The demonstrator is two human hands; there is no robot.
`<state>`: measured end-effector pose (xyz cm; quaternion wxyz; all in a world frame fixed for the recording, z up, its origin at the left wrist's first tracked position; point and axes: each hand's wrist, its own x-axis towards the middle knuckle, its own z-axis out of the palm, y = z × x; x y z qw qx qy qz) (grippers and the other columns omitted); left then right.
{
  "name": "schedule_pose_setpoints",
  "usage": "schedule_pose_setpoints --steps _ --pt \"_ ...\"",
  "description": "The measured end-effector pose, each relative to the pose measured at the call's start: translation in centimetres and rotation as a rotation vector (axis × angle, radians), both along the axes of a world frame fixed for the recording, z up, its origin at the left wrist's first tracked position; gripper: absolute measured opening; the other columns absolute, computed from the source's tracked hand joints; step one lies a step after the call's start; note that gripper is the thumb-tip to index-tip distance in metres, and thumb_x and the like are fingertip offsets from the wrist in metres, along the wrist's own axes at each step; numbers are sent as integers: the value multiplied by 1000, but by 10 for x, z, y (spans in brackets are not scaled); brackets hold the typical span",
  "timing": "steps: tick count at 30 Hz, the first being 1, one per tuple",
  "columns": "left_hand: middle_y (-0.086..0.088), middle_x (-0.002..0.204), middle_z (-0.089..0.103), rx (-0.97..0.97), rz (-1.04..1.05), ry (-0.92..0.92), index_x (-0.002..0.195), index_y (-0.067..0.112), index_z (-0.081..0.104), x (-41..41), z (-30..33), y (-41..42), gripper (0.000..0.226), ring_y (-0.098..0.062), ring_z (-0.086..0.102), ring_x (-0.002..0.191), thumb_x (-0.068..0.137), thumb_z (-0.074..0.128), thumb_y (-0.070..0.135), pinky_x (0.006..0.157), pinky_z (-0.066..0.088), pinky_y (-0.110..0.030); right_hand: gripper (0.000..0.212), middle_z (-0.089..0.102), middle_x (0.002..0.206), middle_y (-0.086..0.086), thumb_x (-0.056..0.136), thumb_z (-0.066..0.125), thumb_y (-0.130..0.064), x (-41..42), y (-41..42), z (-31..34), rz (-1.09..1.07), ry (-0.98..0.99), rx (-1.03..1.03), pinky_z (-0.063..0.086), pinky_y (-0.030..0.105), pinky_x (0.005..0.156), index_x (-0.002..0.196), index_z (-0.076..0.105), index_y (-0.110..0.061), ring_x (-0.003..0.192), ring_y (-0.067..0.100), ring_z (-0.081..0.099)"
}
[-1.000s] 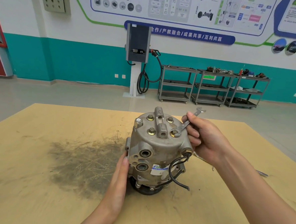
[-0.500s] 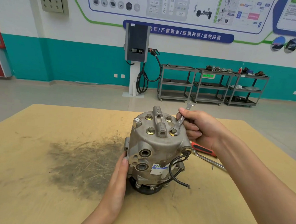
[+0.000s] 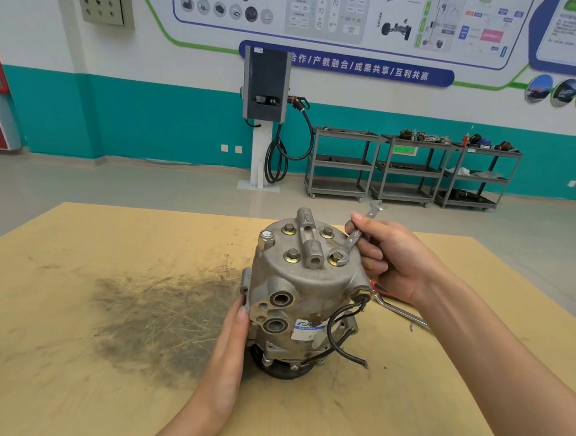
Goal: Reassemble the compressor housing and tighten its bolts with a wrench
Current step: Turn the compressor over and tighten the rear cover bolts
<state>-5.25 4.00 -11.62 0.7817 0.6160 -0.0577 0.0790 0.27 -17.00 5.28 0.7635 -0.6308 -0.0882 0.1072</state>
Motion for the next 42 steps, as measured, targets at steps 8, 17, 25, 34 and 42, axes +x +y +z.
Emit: schedule_pose_setpoints --steps 8,17,25,34,42 --pt "22 153 45 4 -28 14 151 38 39 1 -1 1 101 1 33 145 68 50 94 126 18 -44 28 38 44 -1 100 47 -26 -7 -3 -5 -38 -22 48 29 19 35 79 57 -12 34 10 31" --pt "23 153 44 -7 -30 16 152 39 38 2 -2 1 105 2 32 146 65 50 96 127 17 -44 30 40 47 0 100 47 -26 -12 -2 -7 -53 -1 89 34 19 36 76 60 -13 36 11 36" --pt "21 152 46 -23 -32 5 152 34 39 1 0 0 99 5 34 143 69 50 88 126 19 -40 30 39 45 -2 101 42 -25 -9 -1 1 -32 34 130 32 19 38 78 57 -13 36 10 34" --pt "24 151 46 11 -13 11 150 37 41 0 -1 1 92 7 33 143 72 46 85 126 19 -40 35 34 41 -5 102 40 -30 -5 -30 13 -152 -11 96 25 21 40 74 54 -15 34 10 30" --pt "24 152 45 10 -20 13 151 39 40 2 -4 2 101 3 32 145 67 50 94 126 17 -43 47 30 41 -1 104 40 -35 -9 -60 -79 -101 139 -692 16 18 36 68 51 -8 34 11 21"
